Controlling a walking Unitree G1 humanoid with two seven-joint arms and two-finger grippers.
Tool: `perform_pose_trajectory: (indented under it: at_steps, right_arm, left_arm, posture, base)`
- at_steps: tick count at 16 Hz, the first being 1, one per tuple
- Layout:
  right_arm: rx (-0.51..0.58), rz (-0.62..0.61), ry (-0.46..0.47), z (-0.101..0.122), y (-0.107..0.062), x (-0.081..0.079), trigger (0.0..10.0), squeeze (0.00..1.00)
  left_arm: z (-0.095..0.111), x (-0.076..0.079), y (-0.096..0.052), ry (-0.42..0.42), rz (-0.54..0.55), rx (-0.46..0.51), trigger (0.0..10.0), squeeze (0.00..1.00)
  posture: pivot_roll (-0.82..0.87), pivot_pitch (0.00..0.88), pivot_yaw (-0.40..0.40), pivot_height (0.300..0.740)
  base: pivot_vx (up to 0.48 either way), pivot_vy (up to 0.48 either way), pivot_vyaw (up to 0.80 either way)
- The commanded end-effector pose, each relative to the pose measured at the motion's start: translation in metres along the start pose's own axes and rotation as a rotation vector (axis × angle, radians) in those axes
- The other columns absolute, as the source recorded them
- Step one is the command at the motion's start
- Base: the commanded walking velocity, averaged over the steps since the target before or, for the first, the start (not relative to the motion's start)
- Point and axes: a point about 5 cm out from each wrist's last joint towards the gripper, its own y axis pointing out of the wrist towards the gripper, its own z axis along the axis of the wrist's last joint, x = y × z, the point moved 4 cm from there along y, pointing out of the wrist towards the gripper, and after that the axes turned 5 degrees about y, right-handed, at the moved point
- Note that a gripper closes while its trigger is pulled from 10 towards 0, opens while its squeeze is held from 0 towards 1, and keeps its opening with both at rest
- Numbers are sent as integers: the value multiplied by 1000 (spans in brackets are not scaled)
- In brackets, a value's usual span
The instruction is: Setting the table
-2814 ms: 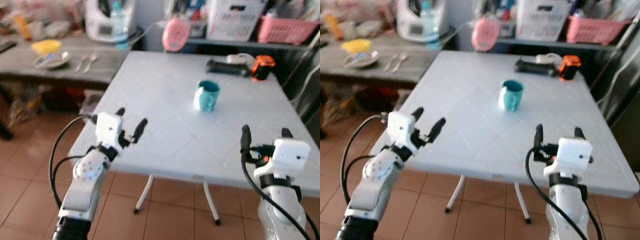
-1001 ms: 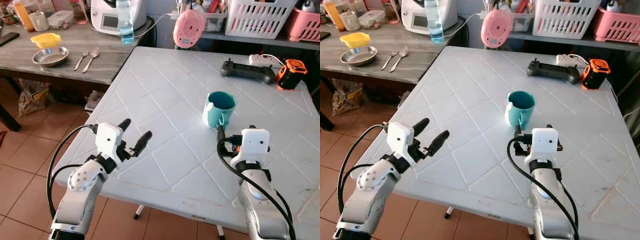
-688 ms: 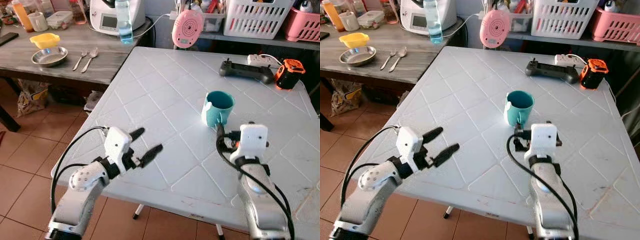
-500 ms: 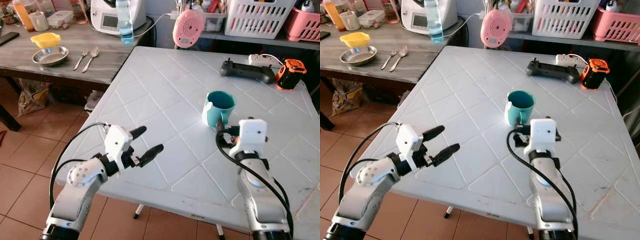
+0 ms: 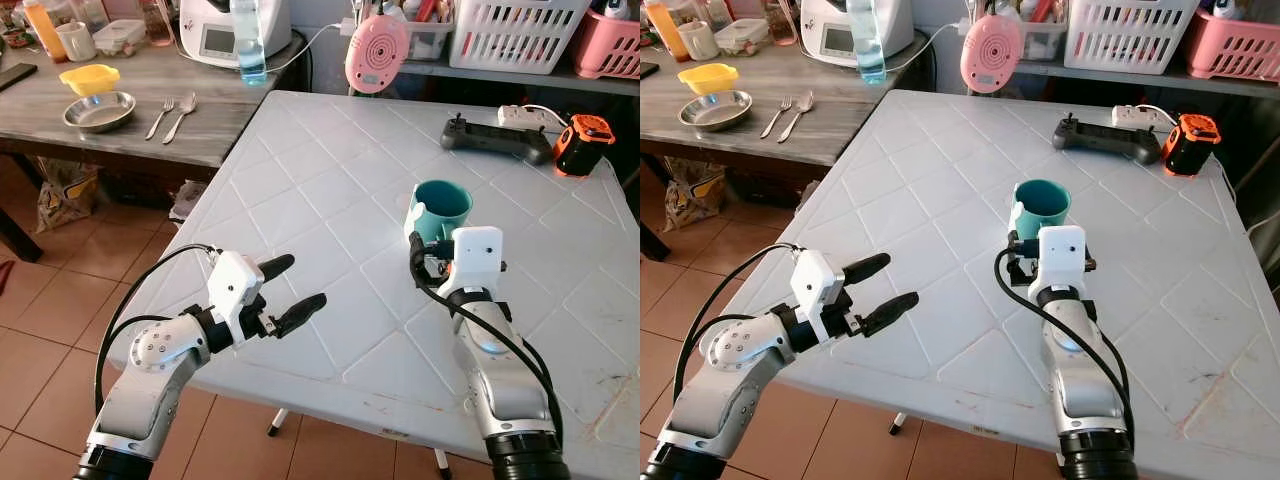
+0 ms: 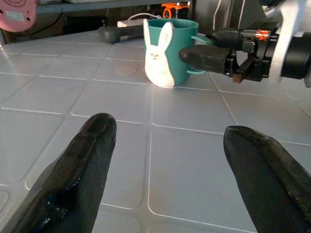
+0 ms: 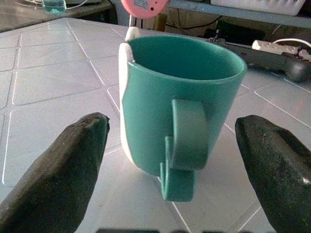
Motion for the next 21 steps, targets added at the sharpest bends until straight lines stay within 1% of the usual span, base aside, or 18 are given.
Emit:
perform_pose_trajectory:
  at_steps: [1, 2, 4, 5, 10, 15, 18, 21]
  right_arm:
    - [-10, 5, -7, -1, 3, -4, 2980, 0]
    - [-16, -11, -8, -2, 5, -6, 0, 0]
    - [-15, -39, -7, -2, 6, -7, 0, 0]
    - [-17, -44, 2, -3, 6, -12, 0, 0]
    - [-19, -38, 14, -7, 5, -20, 0, 0]
    - [-5, -63, 11, -6, 5, -17, 0, 0]
    - [0, -100, -6, -6, 6, -9, 0, 0]
    - [9, -107, -11, -5, 6, -7, 0, 0]
  left_arm:
    - [-2, -1, -1, 7, -9, -8, 10000, 0]
    - [-2, -2, -2, 8, -7, -7, 10000, 0]
    - [-3, -1, -2, 6, -6, -7, 10000, 0]
    - [-4, 0, -2, 1, -8, -9, 10000, 0]
    - [-4, 3, 1, 0, -8, -1, 10000, 0]
    - [-5, 5, -1, 2, -21, -3, 10000, 0]
    - [-6, 6, -4, 3, -19, -8, 10000, 0]
    - [-6, 8, -4, 0, -22, -9, 10000, 0]
  posture:
    - [110, 122, 23, 740]
    - [109, 122, 22, 740]
    - [110, 123, 21, 740]
    - [111, 124, 20, 740]
    - [110, 127, 20, 740]
    - [109, 129, 21, 740]
    - [111, 130, 21, 740]
    - [112, 135, 23, 740]
  base:
    - [0, 0, 0]
    - [0, 0, 0]
    - [0, 0, 0]
    - [0, 0, 0]
    - [0, 0, 0]
    - [0, 0, 0]
    - [0, 0, 0]
    - [0, 0, 0]
